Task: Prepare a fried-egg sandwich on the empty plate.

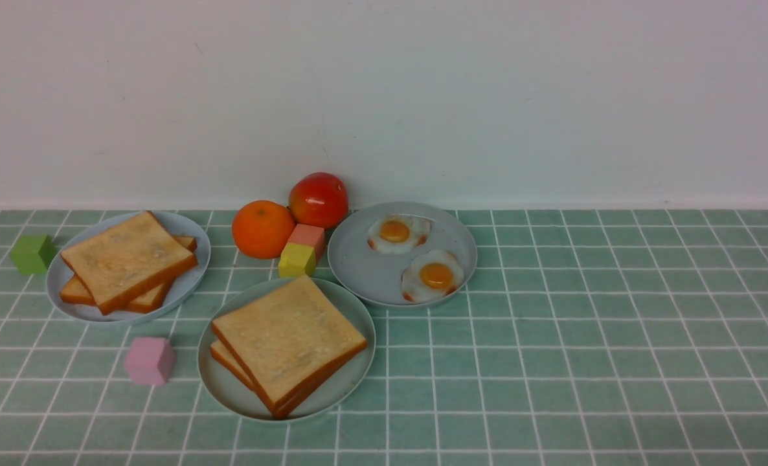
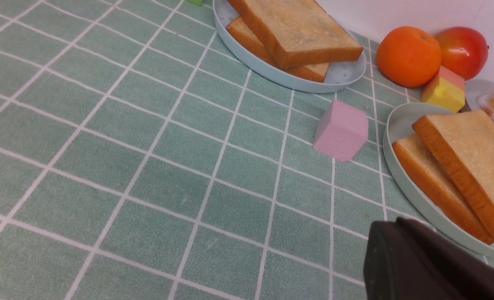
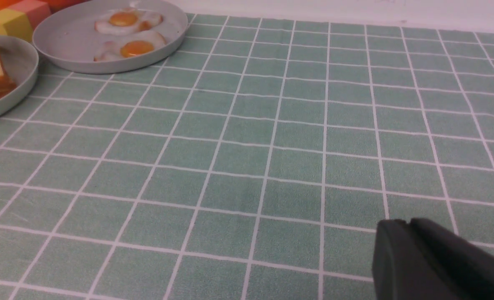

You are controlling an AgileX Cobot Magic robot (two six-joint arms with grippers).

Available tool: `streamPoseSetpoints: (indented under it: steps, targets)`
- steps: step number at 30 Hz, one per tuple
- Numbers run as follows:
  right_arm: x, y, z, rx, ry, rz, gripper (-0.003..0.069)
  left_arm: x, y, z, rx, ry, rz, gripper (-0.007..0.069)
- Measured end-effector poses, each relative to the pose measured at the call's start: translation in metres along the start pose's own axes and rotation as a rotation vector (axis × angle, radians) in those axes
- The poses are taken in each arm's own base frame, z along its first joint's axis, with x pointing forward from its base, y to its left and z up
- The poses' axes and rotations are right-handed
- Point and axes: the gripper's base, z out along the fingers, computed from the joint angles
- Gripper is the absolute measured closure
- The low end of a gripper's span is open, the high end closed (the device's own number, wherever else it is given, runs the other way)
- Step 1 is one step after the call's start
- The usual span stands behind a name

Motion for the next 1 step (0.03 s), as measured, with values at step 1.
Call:
streamPoseSetpoints:
  steps: [1]
  targets:
    - [0.0,0.0,0.0,0.0,0.0,0.0,0.0601,0.0,0.0,0.0,0.0,0.0,0.0,0.0621]
